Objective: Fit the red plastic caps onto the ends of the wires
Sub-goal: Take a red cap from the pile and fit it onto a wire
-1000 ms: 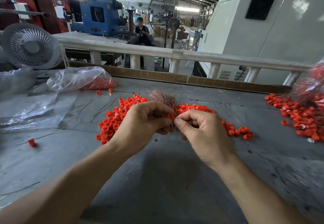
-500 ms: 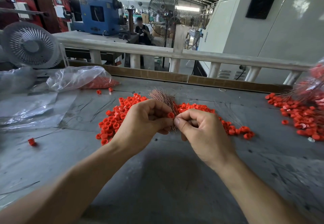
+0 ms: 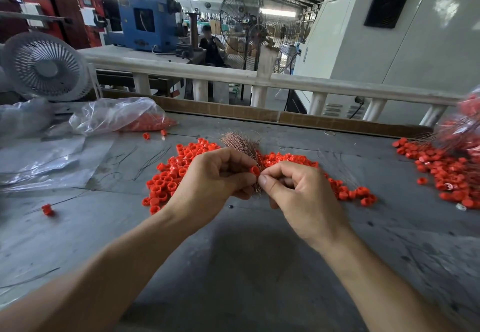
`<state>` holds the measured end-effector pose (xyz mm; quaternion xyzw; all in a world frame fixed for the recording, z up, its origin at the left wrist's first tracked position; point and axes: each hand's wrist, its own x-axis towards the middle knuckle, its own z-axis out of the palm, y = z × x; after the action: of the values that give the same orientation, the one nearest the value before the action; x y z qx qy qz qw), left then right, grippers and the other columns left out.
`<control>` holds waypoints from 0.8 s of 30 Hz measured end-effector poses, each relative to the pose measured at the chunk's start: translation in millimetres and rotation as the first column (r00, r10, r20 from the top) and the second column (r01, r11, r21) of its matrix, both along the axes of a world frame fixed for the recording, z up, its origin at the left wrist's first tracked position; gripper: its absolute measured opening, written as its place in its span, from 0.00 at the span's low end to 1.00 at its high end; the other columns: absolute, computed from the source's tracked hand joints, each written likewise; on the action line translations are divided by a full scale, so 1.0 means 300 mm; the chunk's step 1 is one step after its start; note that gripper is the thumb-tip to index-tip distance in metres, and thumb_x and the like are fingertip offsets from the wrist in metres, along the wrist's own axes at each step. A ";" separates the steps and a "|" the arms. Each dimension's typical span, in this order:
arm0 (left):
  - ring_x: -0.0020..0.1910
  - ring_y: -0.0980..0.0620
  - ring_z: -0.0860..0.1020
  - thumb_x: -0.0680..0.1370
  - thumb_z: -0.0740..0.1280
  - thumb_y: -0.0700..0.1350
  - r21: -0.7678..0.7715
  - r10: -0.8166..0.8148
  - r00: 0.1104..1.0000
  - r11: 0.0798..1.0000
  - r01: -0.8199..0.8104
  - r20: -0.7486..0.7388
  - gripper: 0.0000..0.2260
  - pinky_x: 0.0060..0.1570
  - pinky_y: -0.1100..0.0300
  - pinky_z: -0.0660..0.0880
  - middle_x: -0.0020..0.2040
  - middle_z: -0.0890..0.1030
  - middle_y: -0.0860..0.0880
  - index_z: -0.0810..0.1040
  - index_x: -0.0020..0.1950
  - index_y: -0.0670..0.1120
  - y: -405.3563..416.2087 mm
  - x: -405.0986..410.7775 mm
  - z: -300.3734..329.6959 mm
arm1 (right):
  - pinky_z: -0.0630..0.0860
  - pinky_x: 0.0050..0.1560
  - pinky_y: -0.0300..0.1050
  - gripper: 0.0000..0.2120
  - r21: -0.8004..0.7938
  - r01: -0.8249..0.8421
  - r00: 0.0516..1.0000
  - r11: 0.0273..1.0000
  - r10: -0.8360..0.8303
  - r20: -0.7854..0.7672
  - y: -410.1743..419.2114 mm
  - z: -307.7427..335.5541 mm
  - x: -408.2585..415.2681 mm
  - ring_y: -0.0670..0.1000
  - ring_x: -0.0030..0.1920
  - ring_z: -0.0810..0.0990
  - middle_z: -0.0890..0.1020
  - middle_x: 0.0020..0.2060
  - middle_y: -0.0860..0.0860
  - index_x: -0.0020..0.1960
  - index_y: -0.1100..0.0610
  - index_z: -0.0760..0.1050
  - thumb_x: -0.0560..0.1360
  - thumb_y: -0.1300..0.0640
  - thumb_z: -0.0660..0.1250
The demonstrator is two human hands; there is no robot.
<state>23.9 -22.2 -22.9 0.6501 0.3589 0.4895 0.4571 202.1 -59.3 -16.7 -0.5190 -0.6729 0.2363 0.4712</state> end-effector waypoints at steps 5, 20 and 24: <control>0.38 0.48 0.84 0.76 0.72 0.32 -0.030 -0.009 1.000 0.999 0.010 0.029 0.08 0.41 0.59 0.82 0.42 0.85 0.40 0.83 0.52 0.41 -0.003 0.000 0.003 | 0.73 0.33 0.41 0.09 0.016 0.011 1.000 1.000 -0.011 0.010 0.002 -0.005 -0.002 0.51 0.33 0.80 0.81 0.29 0.48 0.39 0.49 0.82 0.79 0.57 0.71; 0.37 0.50 0.83 0.79 0.69 0.37 -0.119 -0.040 0.992 0.991 0.055 0.122 0.06 0.40 0.61 0.81 0.38 0.85 0.45 0.85 0.52 0.42 -0.011 0.000 0.014 | 0.75 0.35 0.55 0.08 0.040 0.040 0.997 0.998 -0.037 -0.060 0.013 -0.020 0.000 0.60 0.35 0.80 0.83 0.31 0.53 0.42 0.50 0.82 0.79 0.57 0.71; 0.38 0.49 0.83 0.79 0.69 0.36 -0.128 -0.041 0.991 0.990 0.058 0.127 0.06 0.41 0.60 0.82 0.40 0.86 0.44 0.85 0.52 0.41 -0.008 -0.004 0.013 | 0.76 0.36 0.56 0.07 0.046 0.043 0.998 0.998 -0.041 -0.057 0.015 -0.021 0.000 0.58 0.35 0.80 0.83 0.31 0.52 0.42 0.49 0.82 0.79 0.56 0.71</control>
<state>22.7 -24.6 -19.1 0.5956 0.3449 0.4928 0.5324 202.0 -54.9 -23.1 -0.5148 -0.6537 0.2249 0.5070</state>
